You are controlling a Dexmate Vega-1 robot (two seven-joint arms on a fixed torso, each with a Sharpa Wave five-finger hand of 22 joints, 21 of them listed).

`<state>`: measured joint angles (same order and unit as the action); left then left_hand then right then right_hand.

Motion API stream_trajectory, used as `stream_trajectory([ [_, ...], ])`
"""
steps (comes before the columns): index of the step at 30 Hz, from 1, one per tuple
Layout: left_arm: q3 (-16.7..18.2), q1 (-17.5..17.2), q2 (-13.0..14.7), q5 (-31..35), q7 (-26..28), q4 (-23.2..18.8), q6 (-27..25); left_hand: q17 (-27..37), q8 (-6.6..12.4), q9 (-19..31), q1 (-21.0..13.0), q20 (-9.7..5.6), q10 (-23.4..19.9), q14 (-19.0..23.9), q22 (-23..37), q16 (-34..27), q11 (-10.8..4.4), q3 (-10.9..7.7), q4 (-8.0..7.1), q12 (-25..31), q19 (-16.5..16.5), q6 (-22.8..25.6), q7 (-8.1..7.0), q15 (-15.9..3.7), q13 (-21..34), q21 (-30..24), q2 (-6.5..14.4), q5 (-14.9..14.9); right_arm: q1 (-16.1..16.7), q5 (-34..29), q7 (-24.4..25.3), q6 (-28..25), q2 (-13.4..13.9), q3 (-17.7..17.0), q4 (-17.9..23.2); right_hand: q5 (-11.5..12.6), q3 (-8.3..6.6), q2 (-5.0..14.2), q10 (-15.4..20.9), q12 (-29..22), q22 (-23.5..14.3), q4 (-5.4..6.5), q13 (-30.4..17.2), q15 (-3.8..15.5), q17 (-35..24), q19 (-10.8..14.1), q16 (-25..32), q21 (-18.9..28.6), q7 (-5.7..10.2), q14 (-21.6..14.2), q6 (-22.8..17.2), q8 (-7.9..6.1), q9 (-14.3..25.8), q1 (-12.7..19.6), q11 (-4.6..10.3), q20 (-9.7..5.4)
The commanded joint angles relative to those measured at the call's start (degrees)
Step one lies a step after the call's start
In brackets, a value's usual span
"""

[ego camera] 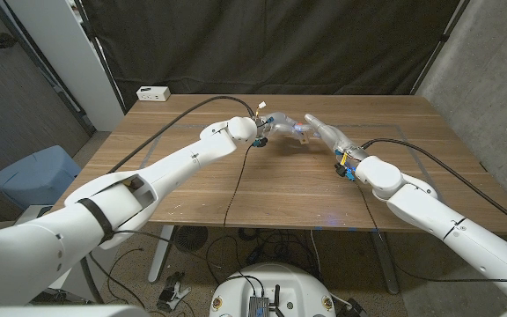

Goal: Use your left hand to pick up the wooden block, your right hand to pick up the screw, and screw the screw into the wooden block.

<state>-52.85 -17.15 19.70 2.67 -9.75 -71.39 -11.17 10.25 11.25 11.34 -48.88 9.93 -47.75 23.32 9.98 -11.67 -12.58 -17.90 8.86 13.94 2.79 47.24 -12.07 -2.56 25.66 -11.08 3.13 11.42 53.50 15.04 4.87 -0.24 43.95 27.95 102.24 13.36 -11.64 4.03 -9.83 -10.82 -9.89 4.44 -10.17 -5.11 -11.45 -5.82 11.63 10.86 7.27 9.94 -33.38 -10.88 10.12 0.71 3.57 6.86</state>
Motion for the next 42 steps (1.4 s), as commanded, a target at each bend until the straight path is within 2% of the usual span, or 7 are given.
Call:
stream_trajectory([
  [1, 0.0, -0.4, 0.4, 0.3, 0.3, -1.1, -0.7, 0.3, 0.43, 0.1, -0.2, 0.28, -0.1, 0.6, 0.2, -0.2, 0.26, -0.26, -0.25, 0.0, -0.1, 1.9, 1.42, -2.89, 0.3, -0.2, 0.5, 0.3, 1.7, 0.3, 1.8, 0.3, 1.1, -2.4, 1.4, 0.3, 0.01, 0.71, -0.6, -0.3, 0.0, 0.31, -0.1, -0.12, -0.1, 0.5, 0.4, 0.3, -0.29, 7.6, -0.5, -0.11, 0.1, 0.7, -0.19, 0.2],
  [2, 0.0, -0.4, 0.5, 0.4, 0.3, -1.3, -0.6, 0.3, 0.43, 0.1, -0.2, 0.22, -0.1, 0.7, 0.2, -0.2, 0.26, -0.25, -0.24, 0.0, -0.1, 1.9, 1.08, -2.92, 0.3, -0.2, 0.5, 0.3, 2.1, 0.3, 2.2, 0.3, 1.4, -2.8, 1.6, 0.3, 0.01, 0.71, -0.6, -0.3, 0.0, 0.32, -0.1, -0.16, -0.1, 0.5, 0.4, 0.3, -0.3, 7.5, -0.5, -0.12, 0.1, 0.7, -0.18, 0.2],
  [12, -0.1, -0.6, 1.1, 1.1, 0.4, -3.0, -1.2, 0.3, 0.45, 0.1, -0.2, 0.16, -0.2, 0.6, 0.2, -0.2, 0.26, -0.2, -0.23, 0.0, -0.1, 1.9, 1.37, -2.96, 0.5, -0.2, 0.4, 0.3, 2.9, 0.6, 3.5, 0.8, 1.9, -4.6, 1.3, 0.3, 0.02, 0.67, -0.2, -0.4, 0.0, 0.37, -0.1, -0.18, -0.1, 0.8, 0.5, 0.4, -0.32, 7.2, -0.7, -0.16, 0.2, 0.8, -0.29, 0.21],
  [27, -0.2, -0.7, 1.6, 2.1, 0.4, -4.7, -1.9, 0.3, 0.49, 0.1, -0.2, 0.18, -0.2, 0.6, 0.2, -0.2, 0.24, -0.18, -0.23, -0.1, -0.1, 2.0, 1.33, -2.99, 0.8, -0.2, 0.4, 0.3, -0.4, 0.6, 1.4, 2.3, 0.2, -3.3, -3.6, 0.4, 0.1, 0.49, 0.0, -0.3, 0.0, 0.42, -0.1, -0.25, -0.1, 0.9, 0.5, 0.4, -0.43, 7.1, -0.7, -0.05, 0.2, 0.9, -0.33, 0.27],
  [42, -0.1, -0.5, 1.5, 2.2, 0.3, -4.0, -1.6, 0.3, 0.47, 0.1, -0.1, 0.19, -0.2, 0.6, 0.2, -0.2, 0.25, -0.15, -0.24, -0.1, -0.1, 1.9, 1.16, -3.0, 1.0, -0.2, 0.4, 0.3, -2.4, 1.0, 0.9, 3.1, -1.8, -2.0, -7.5, 0.4, 0.21, 0.32, 0.0, -0.3, 0.0, 0.48, -0.1, -0.27, 0.0, 1.0, 0.4, 0.4, -0.39, 7.1, -0.7, -0.02, 0.2, 0.9, -0.35, 0.25],
])
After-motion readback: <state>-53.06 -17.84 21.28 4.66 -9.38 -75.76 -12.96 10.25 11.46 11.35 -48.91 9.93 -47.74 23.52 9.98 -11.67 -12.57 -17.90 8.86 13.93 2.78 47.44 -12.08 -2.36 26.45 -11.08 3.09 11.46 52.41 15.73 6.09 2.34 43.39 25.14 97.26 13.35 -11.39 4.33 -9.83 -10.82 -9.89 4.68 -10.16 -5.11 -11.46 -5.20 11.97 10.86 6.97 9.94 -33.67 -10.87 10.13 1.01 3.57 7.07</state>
